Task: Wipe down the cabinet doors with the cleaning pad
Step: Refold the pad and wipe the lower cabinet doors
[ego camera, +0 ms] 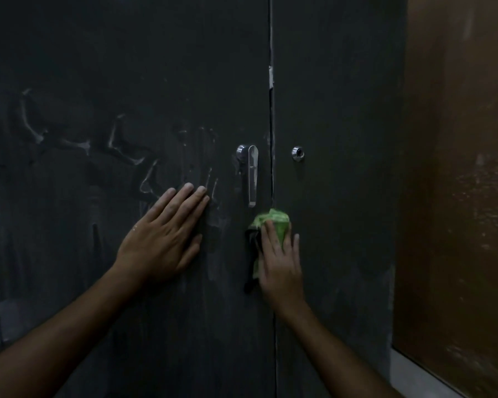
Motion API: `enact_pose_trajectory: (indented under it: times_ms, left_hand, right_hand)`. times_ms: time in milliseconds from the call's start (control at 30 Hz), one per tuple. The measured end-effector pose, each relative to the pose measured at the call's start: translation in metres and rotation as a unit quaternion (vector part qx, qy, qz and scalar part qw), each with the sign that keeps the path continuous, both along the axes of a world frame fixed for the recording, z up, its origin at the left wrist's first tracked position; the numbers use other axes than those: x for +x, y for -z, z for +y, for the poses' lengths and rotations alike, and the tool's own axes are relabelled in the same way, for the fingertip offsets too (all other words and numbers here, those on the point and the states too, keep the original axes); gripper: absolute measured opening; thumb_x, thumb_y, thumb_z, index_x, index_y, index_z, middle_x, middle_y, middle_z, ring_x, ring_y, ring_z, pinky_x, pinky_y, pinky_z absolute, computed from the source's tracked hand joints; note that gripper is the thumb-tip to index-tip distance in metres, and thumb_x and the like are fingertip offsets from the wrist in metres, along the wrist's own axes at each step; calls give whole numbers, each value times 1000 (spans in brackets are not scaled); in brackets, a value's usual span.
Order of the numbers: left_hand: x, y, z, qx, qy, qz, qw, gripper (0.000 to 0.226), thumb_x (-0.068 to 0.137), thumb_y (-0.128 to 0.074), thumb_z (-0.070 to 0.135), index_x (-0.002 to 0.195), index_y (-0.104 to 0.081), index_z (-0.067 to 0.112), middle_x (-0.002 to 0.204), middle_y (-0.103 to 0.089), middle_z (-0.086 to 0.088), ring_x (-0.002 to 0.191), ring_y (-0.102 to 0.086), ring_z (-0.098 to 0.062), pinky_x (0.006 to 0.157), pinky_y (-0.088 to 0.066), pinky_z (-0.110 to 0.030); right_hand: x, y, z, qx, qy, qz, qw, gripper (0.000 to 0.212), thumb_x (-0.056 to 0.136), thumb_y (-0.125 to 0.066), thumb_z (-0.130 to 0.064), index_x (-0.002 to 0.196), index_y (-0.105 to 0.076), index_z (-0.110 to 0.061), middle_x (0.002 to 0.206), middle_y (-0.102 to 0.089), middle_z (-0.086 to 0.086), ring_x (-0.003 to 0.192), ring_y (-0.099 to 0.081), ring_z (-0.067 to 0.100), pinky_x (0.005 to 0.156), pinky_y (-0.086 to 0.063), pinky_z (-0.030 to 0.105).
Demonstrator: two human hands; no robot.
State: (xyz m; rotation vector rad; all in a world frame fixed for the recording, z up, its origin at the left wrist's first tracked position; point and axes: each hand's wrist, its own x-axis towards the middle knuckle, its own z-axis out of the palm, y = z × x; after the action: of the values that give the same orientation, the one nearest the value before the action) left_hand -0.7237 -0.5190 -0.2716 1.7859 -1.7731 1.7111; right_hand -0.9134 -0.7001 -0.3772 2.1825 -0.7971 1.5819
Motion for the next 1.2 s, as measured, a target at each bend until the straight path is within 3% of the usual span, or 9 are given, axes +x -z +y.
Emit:
enact_pose_trajectory:
  times_ms: [233,367,467,600,733,933,1000,1133,1200]
  left_hand:
    - [-21,9,1,4,31,81,996,76,96,-39,43,161,-33,2,172,-22,-17,161,-14,-32,129,-20,-56]
    - [-33,40,-12,60,69,71,993,78,94,-46,42,161,-32,4,172,-21,-17,162,-11,-33,131,-11,-51]
    - [-41,52,-30,95,113,62,987,72,98,-46,40,160,-34,6,171,-26,-16,161,-15,-32,131,-17,-50]
    - [-75,66,-70,120,195,34,973,65,98,-47,36,153,-49,2,163,-42,-16,155,-34,-33,123,-33,-54]
    - [-98,87,-109,132,211,29,968,60,97,-50,32,149,-55,2,159,-48,-16,152,-39,-33,123,-32,-53]
    - [-119,107,-141,111,176,76,975,67,93,-42,34,150,-52,-1,161,-44,-18,154,-34,-34,124,-25,-49]
    - [-116,112,-145,101,146,41,983,69,94,-41,36,152,-48,-2,164,-38,-19,156,-29,-35,125,-22,-49]
    - [-107,118,-153,95,119,-2,988,74,100,-41,41,158,-33,-4,171,-21,-20,161,-16,-35,130,-14,-51]
    - [-107,121,-155,85,122,-1,989,76,99,-42,41,160,-29,-4,173,-18,-19,162,-14,-35,131,-12,-52]
  right_hand:
    - [32,45,37,172,-48,-168,969,68,102,-47,-10,160,-11,-14,170,-7,3,158,-3,31,128,-9,46]
    - [20,9,6,305,-60,-374,874,49,107,-42,-6,154,-33,4,165,-21,23,156,-15,38,128,-8,47]
    - [21,-27,-11,248,-64,-352,900,50,107,-38,-9,155,-31,4,166,-21,19,157,-8,35,129,4,37]
    - [9,61,-11,223,-34,-274,935,55,103,-35,-7,155,-26,6,166,-18,23,157,-10,36,129,-5,43]
    - [-33,45,-85,353,17,-441,825,50,106,-38,-2,154,-29,7,163,-26,24,154,-21,37,128,-9,41]
    - [-24,119,-70,199,-42,-230,952,60,107,-26,-28,163,-6,-17,172,-6,8,159,0,20,129,-4,39]
    - [-50,129,-94,242,-52,-270,931,60,109,-30,-19,162,-4,-12,171,-1,9,159,2,22,129,-4,40]
    - [-95,40,-173,401,0,-440,804,51,111,-29,-14,160,-20,-1,169,-15,16,156,-14,32,126,-11,39]
    - [-84,23,-169,332,1,-402,853,52,111,-30,-17,160,-21,-2,170,-11,14,158,-5,27,128,-2,35]
